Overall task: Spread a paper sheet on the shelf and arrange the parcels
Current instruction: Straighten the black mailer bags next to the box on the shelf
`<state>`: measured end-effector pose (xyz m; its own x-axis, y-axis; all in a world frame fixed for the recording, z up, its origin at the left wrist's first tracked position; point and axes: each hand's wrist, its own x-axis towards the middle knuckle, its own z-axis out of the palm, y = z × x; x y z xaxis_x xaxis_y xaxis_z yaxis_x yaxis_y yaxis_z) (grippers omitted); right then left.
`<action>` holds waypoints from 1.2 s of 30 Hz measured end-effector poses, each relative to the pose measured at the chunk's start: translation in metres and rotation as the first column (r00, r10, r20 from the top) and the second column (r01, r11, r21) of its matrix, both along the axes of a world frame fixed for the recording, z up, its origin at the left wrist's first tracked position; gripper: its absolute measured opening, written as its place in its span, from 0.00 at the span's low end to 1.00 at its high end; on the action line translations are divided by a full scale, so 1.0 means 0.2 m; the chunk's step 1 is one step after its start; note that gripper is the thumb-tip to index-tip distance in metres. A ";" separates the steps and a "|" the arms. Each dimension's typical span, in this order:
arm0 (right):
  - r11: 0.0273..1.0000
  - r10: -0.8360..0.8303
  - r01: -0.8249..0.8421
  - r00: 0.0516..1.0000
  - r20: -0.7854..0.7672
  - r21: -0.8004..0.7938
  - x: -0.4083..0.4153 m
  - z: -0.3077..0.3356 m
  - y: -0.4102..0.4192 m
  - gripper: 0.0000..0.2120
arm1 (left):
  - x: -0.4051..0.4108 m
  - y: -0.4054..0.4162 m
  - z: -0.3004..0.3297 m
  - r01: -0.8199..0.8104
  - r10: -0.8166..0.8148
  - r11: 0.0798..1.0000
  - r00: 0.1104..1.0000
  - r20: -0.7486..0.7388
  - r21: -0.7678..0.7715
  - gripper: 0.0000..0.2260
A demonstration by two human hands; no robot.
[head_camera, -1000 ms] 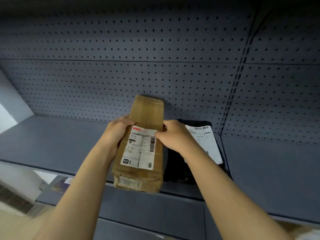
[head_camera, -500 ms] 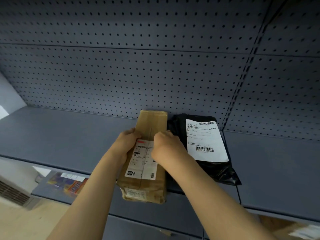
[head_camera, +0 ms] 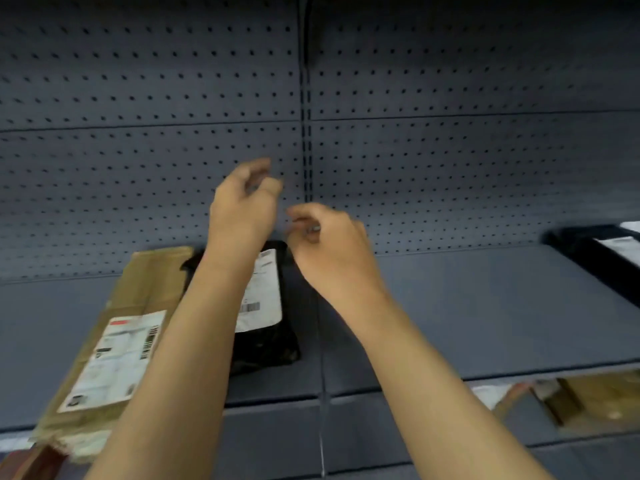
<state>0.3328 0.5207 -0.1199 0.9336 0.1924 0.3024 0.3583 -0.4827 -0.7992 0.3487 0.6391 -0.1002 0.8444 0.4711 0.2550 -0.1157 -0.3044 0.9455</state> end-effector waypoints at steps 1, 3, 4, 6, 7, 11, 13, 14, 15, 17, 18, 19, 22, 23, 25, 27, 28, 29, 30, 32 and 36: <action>0.999 -0.023 0.024 1.000 -0.017 0.037 0.03 0.00 -0.11 0.16 | 0.02 -0.09 -0.01 0.021 -0.022 0.999 1.000 -0.012 -0.029 0.16; 0.992 -0.059 0.064 0.997 -0.049 0.107 0.08 0.00 -0.35 0.15 | 0.05 -0.31 -0.04 0.070 -0.073 0.995 0.997 -0.039 -0.075 0.14; 0.986 -0.070 0.079 0.995 -0.067 0.145 0.10 0.00 -0.47 0.14 | 0.07 -0.42 -0.05 0.094 -0.099 0.991 0.994 -0.052 -0.097 0.14; 0.974 -0.092 0.108 0.992 -0.090 0.198 0.14 -0.02 -0.72 0.13 | 0.10 -0.65 -0.08 0.130 -0.140 0.984 0.987 -0.077 -0.125 0.13; 0.969 -0.108 0.126 0.989 -0.097 0.213 0.16 -0.03 -0.85 0.13 | 0.13 -0.77 -0.09 0.146 -0.159 0.980 0.984 -0.085 -0.135 0.13; 0.948 -0.199 0.224 0.972 -0.128 0.227 0.24 -0.08 -1.37 0.11 | 0.21 -1.22 -0.17 0.195 -0.219 0.965 0.967 -0.128 -0.176 0.12; 0.930 -0.260 0.287 0.955 -0.141 0.230 0.28 -0.10 -1.60 0.11 | 0.26 -1.43 -0.21 0.225 -0.256 0.953 0.956 -0.143 -0.201 0.11; 0.921 -0.285 0.313 0.947 -0.150 0.232 0.30 -0.12 -1.70 0.10 | 0.28 -1.52 -0.23 0.244 -0.279 0.947 0.948 -0.155 -0.209 0.11; 0.912 -0.306 0.336 0.939 -0.156 0.234 0.32 -0.13 -1.79 0.11 | 0.31 -1.63 -0.25 0.270 -0.307 0.939 0.937 -0.166 -0.214 0.11; 0.894 -0.345 0.379 0.923 -0.171 0.239 0.37 -0.14 -1.96 0.12 | 0.37 -1.80 -0.28 0.317 -0.362 0.920 0.912 -0.194 -0.229 0.12; 0.883 -0.368 0.403 0.912 -0.179 0.239 0.40 -0.14 -2.04 0.12 | 0.40 -1.90 -0.30 0.340 -0.389 0.911 0.897 -0.209 -0.234 0.12; 0.874 -0.392 0.427 0.901 -0.184 0.231 0.43 -0.14 -2.11 0.12 | 0.44 -1.98 -0.32 0.362 -0.411 0.902 0.885 -0.218 -0.235 0.13; 0.843 -0.473 0.501 0.864 -0.174 0.194 0.54 -0.14 -2.33 0.13 | 0.57 -2.21 -0.39 0.436 -0.492 0.866 0.832 -0.257 -0.247 0.18; 0.831 -0.498 0.523 0.851 -0.164 0.189 0.57 -0.14 -2.40 0.13 | 0.61 -2.28 -0.42 0.457 -0.518 0.850 0.815 -0.260 -0.261 0.20; 0.809 -0.552 0.570 0.821 -0.149 0.143 0.63 -0.14 -2.55 0.13 | 0.68 -2.40 -0.45 0.483 -0.550 0.830 0.790 -0.270 -0.278 0.24; 0.789 -0.599 0.612 0.787 -0.149 0.057 0.67 -0.14 -2.69 0.13 | 0.75 -2.51 -0.49 0.500 -0.562 0.825 0.776 -0.286 -0.264 0.27; 0.780 -0.615 0.625 0.774 -0.152 0.025 0.69 -0.14 -2.76 0.13 | 0.78 -2.55 -0.52 0.504 -0.565 0.824 0.770 -0.298 -0.260 0.29; 0.773 -0.626 0.634 0.763 -0.159 -0.004 0.71 -0.16 -2.81 0.14 | 0.81 -2.59 -0.55 0.509 -0.566 0.824 0.766 -0.305 -0.249 0.31; 0.768 -0.635 0.639 0.754 -0.171 -0.035 0.73 -0.18 -2.87 0.15 | 0.85 -2.64 -0.57 0.510 -0.564 0.826 0.760 -0.322 -0.242 0.33; 0.765 -0.640 0.637 0.740 -0.208 -0.091 0.77 -0.23 -2.96 0.16 | 0.89 -2.69 -0.61 0.495 -0.547 0.837 0.763 -0.345 -0.231 0.37; 0.796 -0.605 0.573 0.745 -0.281 -0.197 0.85 -0.37 -3.07 0.17 | 0.90 -2.77 -0.67 0.451 -0.504 0.864 0.776 -0.379 -0.225 0.35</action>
<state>0.5022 -0.0924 -0.1939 0.9090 -0.4164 -0.0161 -0.2835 -0.5898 -0.7561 0.5295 0.0847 -0.2349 0.9801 -0.0177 -0.1978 0.1903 -0.2008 0.9610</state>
